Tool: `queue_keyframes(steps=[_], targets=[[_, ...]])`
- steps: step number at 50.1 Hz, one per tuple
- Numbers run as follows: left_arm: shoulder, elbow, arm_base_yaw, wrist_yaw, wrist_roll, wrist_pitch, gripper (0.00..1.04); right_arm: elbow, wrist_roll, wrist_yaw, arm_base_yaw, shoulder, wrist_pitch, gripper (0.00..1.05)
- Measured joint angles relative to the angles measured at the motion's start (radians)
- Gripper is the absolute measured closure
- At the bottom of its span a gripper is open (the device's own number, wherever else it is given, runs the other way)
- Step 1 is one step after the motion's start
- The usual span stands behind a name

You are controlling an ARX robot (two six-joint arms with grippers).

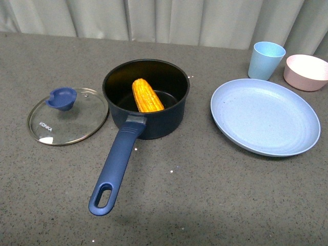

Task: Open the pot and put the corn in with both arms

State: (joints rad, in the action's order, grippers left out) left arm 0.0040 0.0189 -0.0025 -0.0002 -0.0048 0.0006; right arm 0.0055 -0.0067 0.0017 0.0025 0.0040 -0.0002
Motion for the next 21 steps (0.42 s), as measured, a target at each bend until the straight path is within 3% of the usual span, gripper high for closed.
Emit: queue_keyframes(steps=[21], targets=[[0.000,0.000,0.000,0.000,0.000,0.000,0.06,0.000,0.000,0.000,0.000,0.000,0.000,0.09]])
